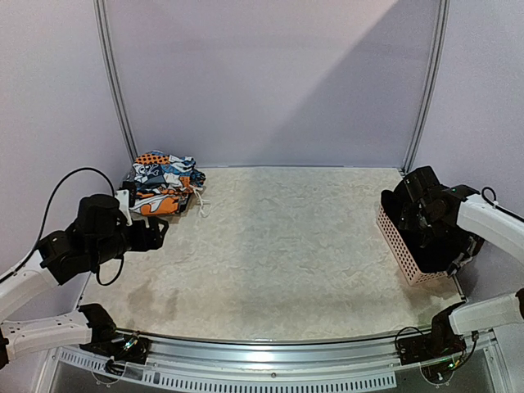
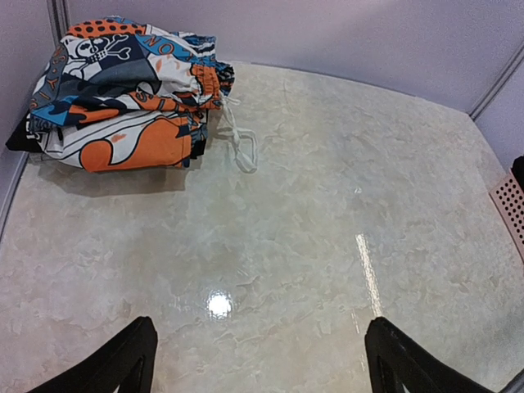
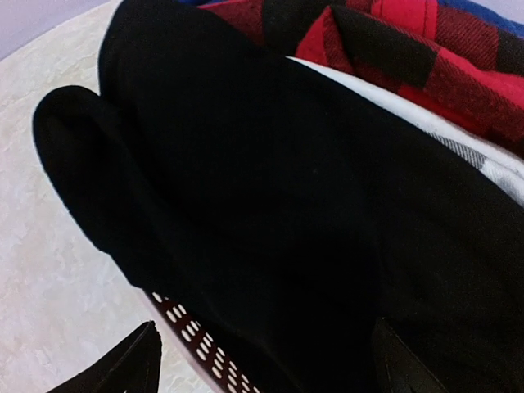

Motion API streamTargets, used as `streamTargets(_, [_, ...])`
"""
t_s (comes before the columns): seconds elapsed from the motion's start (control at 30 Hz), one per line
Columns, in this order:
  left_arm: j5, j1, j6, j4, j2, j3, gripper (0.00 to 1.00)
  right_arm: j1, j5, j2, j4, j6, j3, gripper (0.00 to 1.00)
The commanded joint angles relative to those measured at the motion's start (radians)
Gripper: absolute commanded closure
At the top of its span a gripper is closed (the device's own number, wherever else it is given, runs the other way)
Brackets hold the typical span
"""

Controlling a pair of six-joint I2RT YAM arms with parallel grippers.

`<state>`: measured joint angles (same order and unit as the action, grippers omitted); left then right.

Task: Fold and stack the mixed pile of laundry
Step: Pick up the crumpled T-shirt from the bin.

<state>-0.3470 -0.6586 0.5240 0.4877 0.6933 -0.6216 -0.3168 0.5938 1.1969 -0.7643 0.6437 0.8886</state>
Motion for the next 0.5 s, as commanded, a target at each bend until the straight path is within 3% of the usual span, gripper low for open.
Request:
streamTargets(0.0, [0.000, -0.019, -0.014, -0.021, -0.002, 0.019, 0.10, 0.013, 0.037, 0.020, 0.024, 0.021, -0.019, 0.20])
streamTargets(0.27, [0.000, -0.021, -0.007, -0.033, 0.015, 0.026, 0.11, 0.014, 0.053, 0.002, 0.026, 0.009, -0.019, 0.75])
streamTargets(0.4, [0.005, -0.021, -0.004, -0.035, 0.013, 0.025, 0.12, 0.013, 0.058, -0.014, 0.025, 0.000, -0.019, 0.90])
streamTargets(0.47, [0.008, -0.022, -0.004, -0.033, 0.010, 0.026, 0.12, 0.014, 0.067, -0.021, 0.021, -0.002, -0.020, 0.88])
